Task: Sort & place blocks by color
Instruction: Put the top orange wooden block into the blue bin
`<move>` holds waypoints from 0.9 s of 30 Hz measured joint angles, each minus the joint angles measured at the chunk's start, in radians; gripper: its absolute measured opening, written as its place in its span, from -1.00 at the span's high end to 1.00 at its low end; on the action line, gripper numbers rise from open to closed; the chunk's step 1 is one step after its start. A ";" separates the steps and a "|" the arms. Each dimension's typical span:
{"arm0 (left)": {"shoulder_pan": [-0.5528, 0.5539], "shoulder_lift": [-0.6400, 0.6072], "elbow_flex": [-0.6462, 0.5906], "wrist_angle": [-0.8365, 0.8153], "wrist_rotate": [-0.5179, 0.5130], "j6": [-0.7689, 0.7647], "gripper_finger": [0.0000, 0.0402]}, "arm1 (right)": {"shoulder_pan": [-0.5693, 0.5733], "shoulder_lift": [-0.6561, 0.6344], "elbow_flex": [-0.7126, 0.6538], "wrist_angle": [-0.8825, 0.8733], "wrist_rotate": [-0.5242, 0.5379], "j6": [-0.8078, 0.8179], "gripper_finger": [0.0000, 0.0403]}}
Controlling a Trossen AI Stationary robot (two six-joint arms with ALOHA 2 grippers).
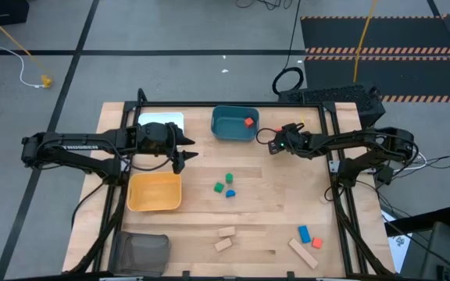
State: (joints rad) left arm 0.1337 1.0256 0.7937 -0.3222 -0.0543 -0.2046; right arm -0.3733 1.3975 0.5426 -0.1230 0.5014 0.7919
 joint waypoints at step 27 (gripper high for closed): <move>0.000 0.000 0.000 -0.035 0.000 -0.016 -0.16 | 0.001 -0.057 -0.002 0.310 0.180 -0.102 0.46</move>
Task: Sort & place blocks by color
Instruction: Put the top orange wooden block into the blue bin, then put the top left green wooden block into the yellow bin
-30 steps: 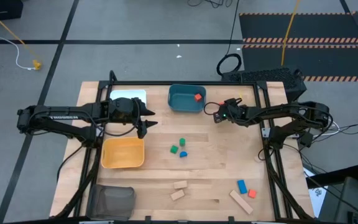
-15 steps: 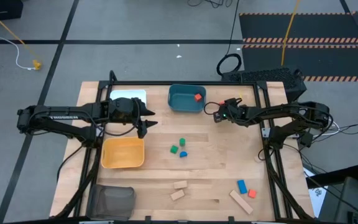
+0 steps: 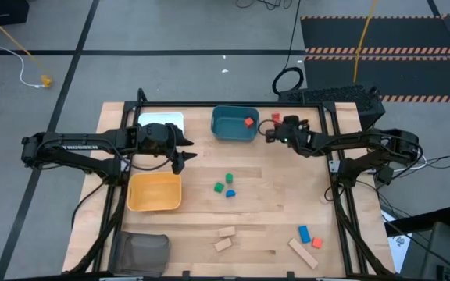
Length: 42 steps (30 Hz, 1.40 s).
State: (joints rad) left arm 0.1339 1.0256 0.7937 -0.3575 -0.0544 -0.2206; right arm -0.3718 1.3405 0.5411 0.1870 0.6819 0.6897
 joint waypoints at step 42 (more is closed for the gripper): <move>0.000 0.002 0.000 0.007 -0.006 -0.022 -0.16 | 0.026 0.249 0.002 0.695 -0.292 -0.257 0.02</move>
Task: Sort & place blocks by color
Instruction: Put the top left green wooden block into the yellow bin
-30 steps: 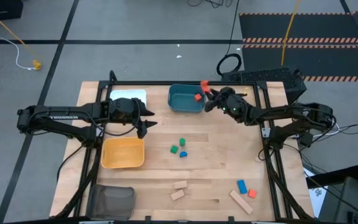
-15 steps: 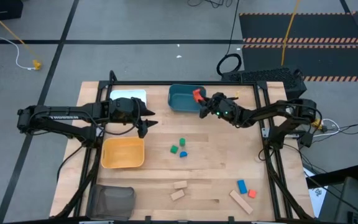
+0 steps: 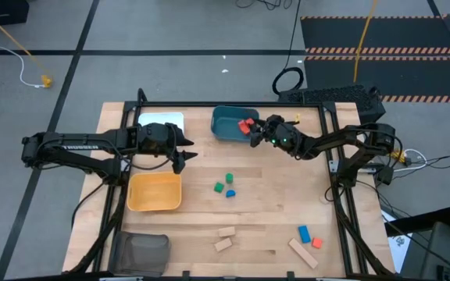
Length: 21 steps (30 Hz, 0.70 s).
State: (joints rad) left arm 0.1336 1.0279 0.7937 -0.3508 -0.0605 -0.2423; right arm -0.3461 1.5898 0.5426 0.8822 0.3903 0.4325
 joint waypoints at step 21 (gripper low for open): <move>-0.282 0.226 -0.215 0.596 -0.103 0.102 -0.16 | 0.224 -0.399 0.000 -0.511 -0.144 0.101 0.17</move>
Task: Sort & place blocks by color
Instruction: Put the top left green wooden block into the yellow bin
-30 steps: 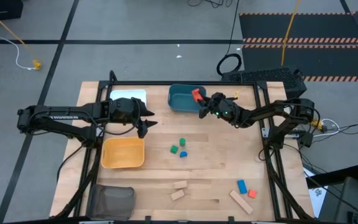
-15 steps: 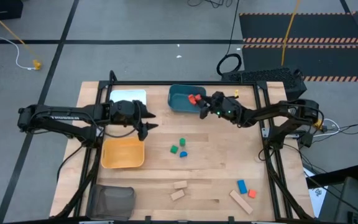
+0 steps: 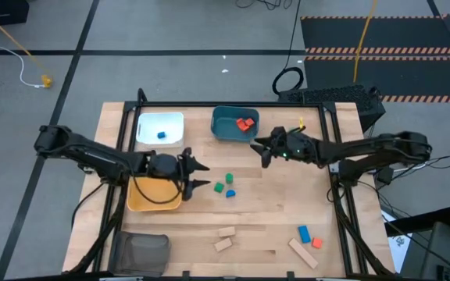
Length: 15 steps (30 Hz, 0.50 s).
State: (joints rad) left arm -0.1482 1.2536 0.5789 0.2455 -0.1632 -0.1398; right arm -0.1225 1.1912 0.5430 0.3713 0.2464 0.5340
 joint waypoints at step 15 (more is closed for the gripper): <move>-0.045 0.301 0.000 0.308 -0.160 0.113 -0.16 | 0.243 0.034 -0.001 -0.204 0.257 0.191 0.18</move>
State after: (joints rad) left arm -0.1932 1.5544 0.5792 0.5538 -0.3237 -0.0265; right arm 0.1208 1.2254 0.5419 0.1674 0.5035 0.7247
